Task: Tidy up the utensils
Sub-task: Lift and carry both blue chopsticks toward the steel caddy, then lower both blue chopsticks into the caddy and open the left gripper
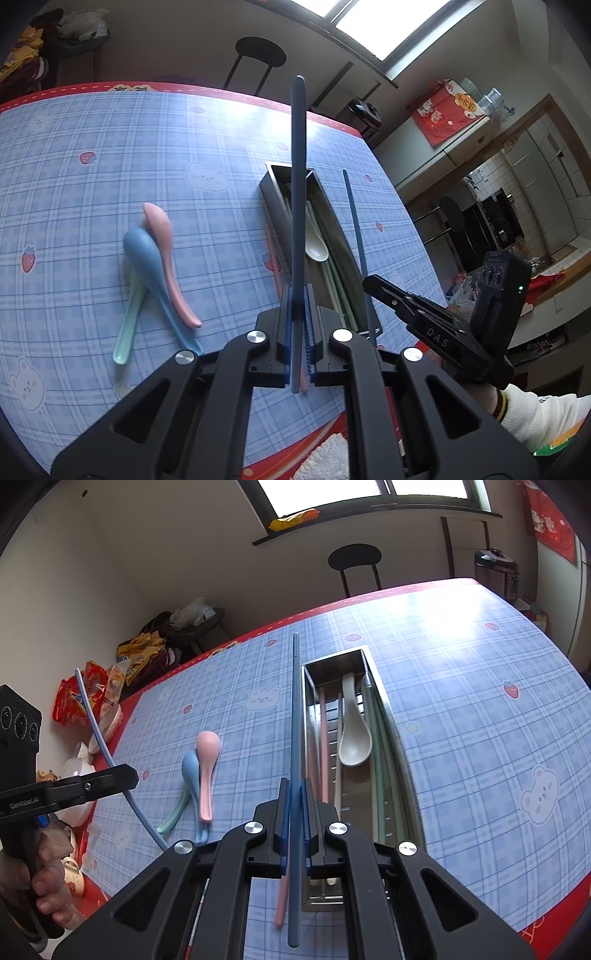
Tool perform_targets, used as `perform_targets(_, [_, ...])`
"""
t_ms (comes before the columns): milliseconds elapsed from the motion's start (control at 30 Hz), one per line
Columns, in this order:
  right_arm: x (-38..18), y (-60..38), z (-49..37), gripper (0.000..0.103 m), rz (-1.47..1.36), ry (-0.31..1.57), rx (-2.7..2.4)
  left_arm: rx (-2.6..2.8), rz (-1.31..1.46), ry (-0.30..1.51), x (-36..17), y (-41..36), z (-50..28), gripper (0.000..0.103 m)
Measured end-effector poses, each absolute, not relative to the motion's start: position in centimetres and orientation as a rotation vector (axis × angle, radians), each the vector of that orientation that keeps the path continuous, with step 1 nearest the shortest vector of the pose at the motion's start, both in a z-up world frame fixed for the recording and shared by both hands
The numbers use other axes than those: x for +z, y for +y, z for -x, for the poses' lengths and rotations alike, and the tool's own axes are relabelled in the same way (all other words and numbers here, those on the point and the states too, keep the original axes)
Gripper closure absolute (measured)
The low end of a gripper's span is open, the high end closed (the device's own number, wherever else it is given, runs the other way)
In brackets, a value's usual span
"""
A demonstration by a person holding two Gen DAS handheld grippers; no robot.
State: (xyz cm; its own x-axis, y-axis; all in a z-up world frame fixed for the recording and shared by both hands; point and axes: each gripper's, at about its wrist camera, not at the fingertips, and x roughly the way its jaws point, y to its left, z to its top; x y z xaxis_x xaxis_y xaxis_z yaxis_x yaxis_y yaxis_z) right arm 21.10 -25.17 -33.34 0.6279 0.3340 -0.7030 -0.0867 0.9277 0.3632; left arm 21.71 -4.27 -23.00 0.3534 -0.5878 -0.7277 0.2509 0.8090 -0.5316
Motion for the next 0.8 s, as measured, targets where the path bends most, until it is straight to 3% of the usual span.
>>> perform_targets(367, [-33.3, -27.7, -22.9, 0.097, -0.262, 0.821, 0.212, -0.671, 0.326, 1.148, -22.6, -11.1, -26.8, 0.093])
perform_targets(800, [-36.1, -28.4, -24.4, 0.097, -0.191, 0.875, 0.208, -0.662, 0.239, 1.313, -28.5, -16.2, -31.7, 0.093])
